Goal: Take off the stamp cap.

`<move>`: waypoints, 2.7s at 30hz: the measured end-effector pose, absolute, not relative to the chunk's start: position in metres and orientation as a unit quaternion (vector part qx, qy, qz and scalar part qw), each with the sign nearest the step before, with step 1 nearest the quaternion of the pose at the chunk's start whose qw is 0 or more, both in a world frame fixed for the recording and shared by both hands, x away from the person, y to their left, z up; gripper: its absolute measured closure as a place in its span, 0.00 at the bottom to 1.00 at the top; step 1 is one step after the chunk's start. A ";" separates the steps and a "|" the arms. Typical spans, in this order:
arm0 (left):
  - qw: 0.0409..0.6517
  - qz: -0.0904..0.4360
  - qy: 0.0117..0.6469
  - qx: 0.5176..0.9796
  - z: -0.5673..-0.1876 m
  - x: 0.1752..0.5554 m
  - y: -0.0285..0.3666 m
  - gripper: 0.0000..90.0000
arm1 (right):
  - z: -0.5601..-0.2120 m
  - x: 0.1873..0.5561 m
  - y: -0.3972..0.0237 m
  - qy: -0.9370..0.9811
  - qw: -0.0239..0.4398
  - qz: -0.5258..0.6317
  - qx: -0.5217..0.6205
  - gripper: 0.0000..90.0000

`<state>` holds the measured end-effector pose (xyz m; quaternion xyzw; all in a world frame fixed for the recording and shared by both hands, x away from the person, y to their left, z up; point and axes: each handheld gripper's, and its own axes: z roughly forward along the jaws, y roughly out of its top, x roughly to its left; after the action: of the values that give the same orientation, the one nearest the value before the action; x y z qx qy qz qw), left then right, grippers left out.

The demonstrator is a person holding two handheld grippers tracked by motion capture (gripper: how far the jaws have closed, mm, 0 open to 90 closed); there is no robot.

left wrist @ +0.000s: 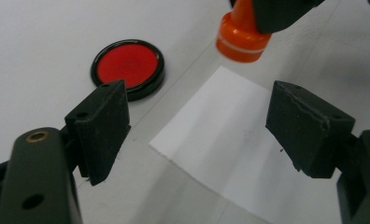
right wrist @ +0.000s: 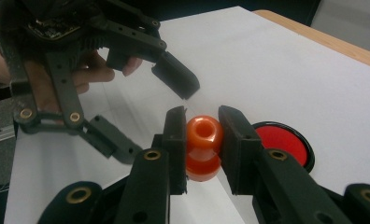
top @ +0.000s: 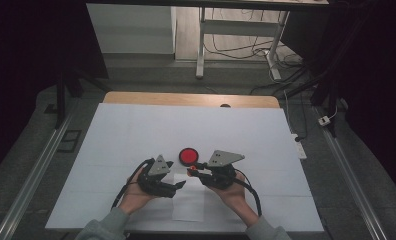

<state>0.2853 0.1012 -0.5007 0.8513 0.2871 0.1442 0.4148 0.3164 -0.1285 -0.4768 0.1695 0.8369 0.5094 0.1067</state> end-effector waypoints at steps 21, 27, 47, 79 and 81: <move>0.416 0.146 0.272 0.855 -0.499 0.292 0.073 0.29 | -0.476 0.317 -0.129 0.836 0.108 0.510 0.170 0.80; 0.418 0.151 0.276 0.852 -0.499 0.293 0.073 0.34 | -0.477 0.317 -0.129 0.835 0.109 0.511 0.172 0.80; 0.418 0.150 0.262 0.857 -0.501 0.292 0.070 0.53 | -0.477 0.316 -0.128 0.836 0.107 0.510 0.170 0.80; 0.417 0.171 0.254 0.856 -0.502 0.289 0.068 0.70 | -0.477 0.317 -0.130 0.830 0.097 0.519 0.179 0.80; 0.416 0.173 0.254 0.856 -0.503 0.288 0.068 0.71 | -0.478 0.317 -0.130 0.829 0.095 0.521 0.181 0.80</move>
<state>0.2884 0.0681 -0.5025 0.8556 0.2545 0.1730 0.4163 0.3174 -0.1296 -0.4777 0.1810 0.8286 0.5213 0.0951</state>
